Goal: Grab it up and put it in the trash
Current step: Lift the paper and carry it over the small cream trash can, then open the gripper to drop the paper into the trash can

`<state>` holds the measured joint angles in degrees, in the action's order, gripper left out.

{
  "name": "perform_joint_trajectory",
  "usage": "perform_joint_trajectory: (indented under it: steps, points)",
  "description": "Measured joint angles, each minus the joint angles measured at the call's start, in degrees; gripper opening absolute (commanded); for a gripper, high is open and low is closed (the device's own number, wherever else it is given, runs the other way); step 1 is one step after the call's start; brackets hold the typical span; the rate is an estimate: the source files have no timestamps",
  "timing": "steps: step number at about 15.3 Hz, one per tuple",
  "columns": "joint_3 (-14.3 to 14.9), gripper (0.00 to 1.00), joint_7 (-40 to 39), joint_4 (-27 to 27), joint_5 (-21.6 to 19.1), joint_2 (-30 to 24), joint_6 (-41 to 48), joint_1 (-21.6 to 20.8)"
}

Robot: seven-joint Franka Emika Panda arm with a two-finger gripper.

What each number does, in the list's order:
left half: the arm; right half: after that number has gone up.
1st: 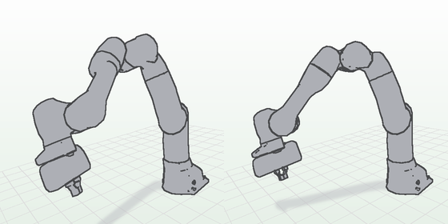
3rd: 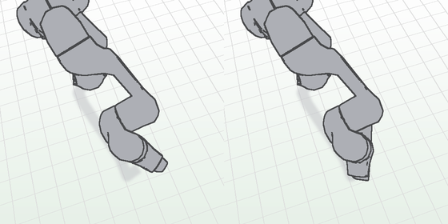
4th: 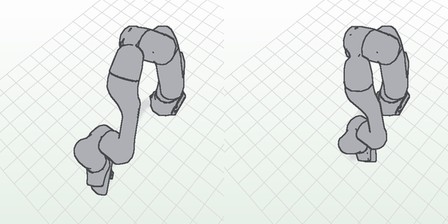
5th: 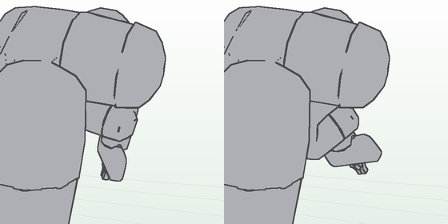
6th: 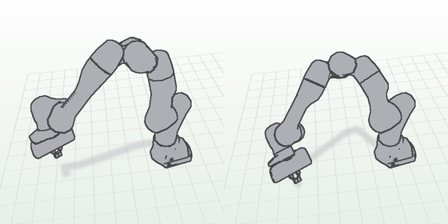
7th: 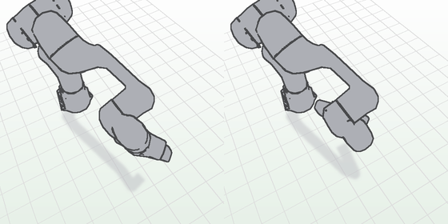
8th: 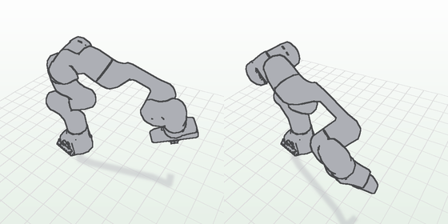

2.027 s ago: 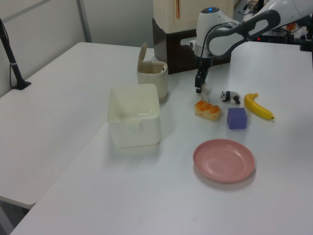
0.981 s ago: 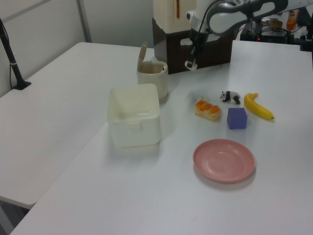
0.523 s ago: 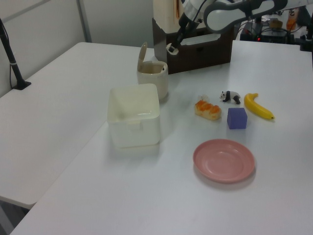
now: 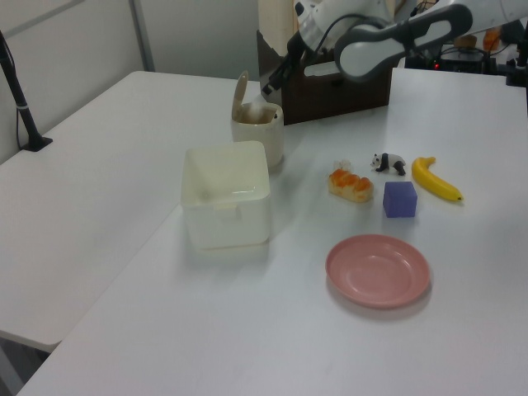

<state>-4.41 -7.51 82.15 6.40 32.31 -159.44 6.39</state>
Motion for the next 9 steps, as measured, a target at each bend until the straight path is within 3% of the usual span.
perform_joint_trajectory:
  steps: [9]
  points:
    - [0.0, 0.80, 2.6, -0.2, 0.0, 1.8, -2.6, -0.7]
